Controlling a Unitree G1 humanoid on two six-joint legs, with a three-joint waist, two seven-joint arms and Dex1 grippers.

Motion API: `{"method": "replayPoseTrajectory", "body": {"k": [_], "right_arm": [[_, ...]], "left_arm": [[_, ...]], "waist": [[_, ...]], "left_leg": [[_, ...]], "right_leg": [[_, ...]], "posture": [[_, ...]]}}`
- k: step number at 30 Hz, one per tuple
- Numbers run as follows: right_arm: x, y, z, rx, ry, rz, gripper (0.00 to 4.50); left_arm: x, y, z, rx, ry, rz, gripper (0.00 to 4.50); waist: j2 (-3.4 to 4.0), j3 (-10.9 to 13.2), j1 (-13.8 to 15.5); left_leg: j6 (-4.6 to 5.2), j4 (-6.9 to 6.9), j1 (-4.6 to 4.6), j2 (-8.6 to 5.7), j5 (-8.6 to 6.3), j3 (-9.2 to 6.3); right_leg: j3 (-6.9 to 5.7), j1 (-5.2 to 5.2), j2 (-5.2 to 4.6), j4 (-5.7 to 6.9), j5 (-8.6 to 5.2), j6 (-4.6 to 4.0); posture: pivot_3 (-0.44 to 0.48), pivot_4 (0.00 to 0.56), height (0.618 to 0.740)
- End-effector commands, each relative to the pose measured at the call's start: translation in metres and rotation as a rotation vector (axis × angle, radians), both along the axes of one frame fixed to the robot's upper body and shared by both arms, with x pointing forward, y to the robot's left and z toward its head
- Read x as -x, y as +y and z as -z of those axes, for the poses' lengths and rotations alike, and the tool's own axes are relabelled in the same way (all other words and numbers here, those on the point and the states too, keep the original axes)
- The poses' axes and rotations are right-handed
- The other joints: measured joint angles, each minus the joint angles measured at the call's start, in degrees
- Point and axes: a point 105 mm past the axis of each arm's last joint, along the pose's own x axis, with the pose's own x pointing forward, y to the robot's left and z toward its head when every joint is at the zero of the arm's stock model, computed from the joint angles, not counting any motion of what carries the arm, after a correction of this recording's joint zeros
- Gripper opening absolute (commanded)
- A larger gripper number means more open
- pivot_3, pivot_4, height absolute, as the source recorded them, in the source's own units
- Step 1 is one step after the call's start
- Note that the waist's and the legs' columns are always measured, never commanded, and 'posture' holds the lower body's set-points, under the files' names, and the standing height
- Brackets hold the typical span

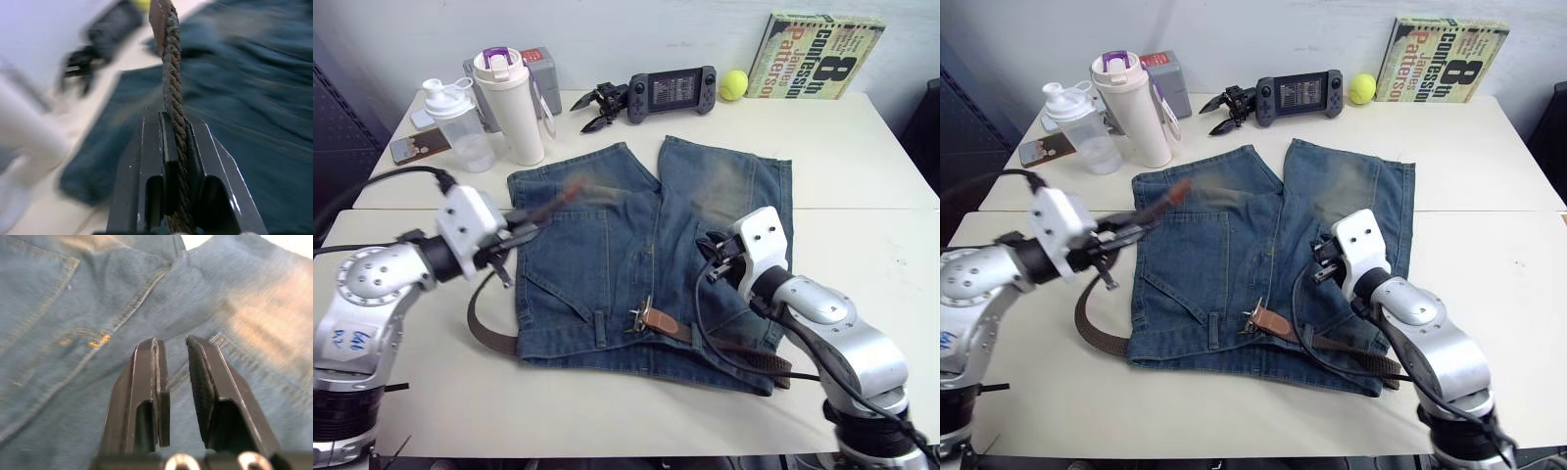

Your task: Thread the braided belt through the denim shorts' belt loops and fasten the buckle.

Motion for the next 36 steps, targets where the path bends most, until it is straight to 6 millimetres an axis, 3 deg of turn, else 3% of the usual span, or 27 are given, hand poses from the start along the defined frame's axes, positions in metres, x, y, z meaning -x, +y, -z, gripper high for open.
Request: {"method": "replayPoseTrajectory", "body": {"k": [1, 5, 11, 20, 27, 30, 31, 32, 33, 36], "right_arm": [[0.023, 0.021, -0.019, 0.153, -0.128, -0.183, 0.91], [0.034, 0.04, -0.017, 0.198, -0.15, -0.327, 0.91], [0.031, 0.041, -0.012, 0.305, -0.186, -0.372, 0.91], [0.026, 0.039, -0.013, 0.421, -0.286, -0.355, 0.91], [0.026, 0.03, -0.01, 0.659, -0.49, -0.323, 0.91], [0.028, 0.028, -0.013, 0.636, -0.528, -0.314, 1.65], [0.029, 0.028, -0.014, 0.637, -0.541, -0.315, 2.25], [0.03, 0.029, -0.018, 0.678, -0.6, -0.315, 2.25], [0.032, 0.031, -0.022, 0.723, -0.662, -0.315, 2.96], [0.033, 0.036, -0.028, 0.784, -0.772, -0.318, 4.18]], "left_arm": [[0.015, -0.022, -0.013, 0.151, 0.087, 0.172, 0.51], [0.03, -0.024, -0.008, 0.306, 0.416, 0.336, 0.51], [0.036, -0.01, -0.01, 0.322, 0.727, 0.508, 0.51], [0.025, -0.016, -0.01, 0.275, 0.862, 0.63, 0.51], [0.02, -0.025, -0.003, 0.288, 0.935, 0.675, 0.51], [0.013, -0.028, -0.005, 0.325, 0.928, 0.661, 0.45], [0.012, -0.028, -0.005, 0.327, 0.928, 0.661, 0.45], [0.013, -0.029, -0.004, 0.321, 0.932, 0.669, 0.45], [0.015, -0.03, -0.002, 0.316, 0.935, 0.674, 0.45], [0.017, -0.033, 0.001, 0.307, 0.94, 0.685, 0.45]], "waist": [[-0.01, 0.0, -0.01], [-0.08, -0.05, -0.57], [-0.08, -0.05, -0.42], [-0.08, -0.05, -0.3], [-0.08, -0.05, -0.4], [-0.09, -0.05, -0.37], [-0.08, -0.05, -0.36], [-0.08, -0.05, -0.38], [-0.09, -0.05, -0.38], [-0.08, -0.05, -0.39]], "left_leg": [[0.02, 0.0, 0.0, 0.03, -0.01, 0.01], [0.03, -0.02, 0.03, 0.13, -0.02, -0.05], [0.03, 0.0, 0.06, 0.07, -0.02, -0.2], [0.06, 0.14, 0.02, -0.15, -0.03, -0.28], [0.06, 0.14, 0.03, -0.09, -0.03, -0.3], [0.06, 0.2, 0.0, -0.1, -0.03, -0.29], [0.06, 0.22, 0.0, -0.11, -0.03, -0.28], [0.07, 0.23, 0.0, -0.12, -0.03, -0.29], [0.07, 0.25, 0.0, -0.13, -0.04, -0.28], [0.08, 0.25, 0.01, -0.12, -0.04, -0.3]], "right_leg": [[0.04, 0.02, 0.02, -0.01, 0.0, 0.0], [0.18, 0.01, 0.11, -0.01, 0.0, 0.0], [0.14, -0.01, 0.21, 0.02, 0.0, 0.0], [0.11, 0.04, 0.2, 0.08, 0.0, 0.0], [0.11, -0.02, 0.22, 0.15, 0.0, 0.0], [0.11, -0.02, 0.21, 0.19, 0.0, 0.0], [0.12, -0.02, 0.2, 0.21, 0.0, 0.0], [0.11, -0.01, 0.2, 0.23, 0.0, 0.0], [0.12, -0.01, 0.19, 0.26, 0.0, 0.0], [0.12, -0.02, 0.18, 0.28, 0.0, 0.0]], "posture": [[0.0, 0.15, 0.739], [0.0, 0.15, 0.739], [0.0, 0.15, 0.739], [0.0, 0.15, 0.739], [0.0, 0.15, 0.739], [0.0, 0.15, 0.739], [0.0, 0.15, 0.739], [0.0, 0.15, 0.739], [0.0, 0.15, 0.739], [0.0, 0.15, 0.739]]}}
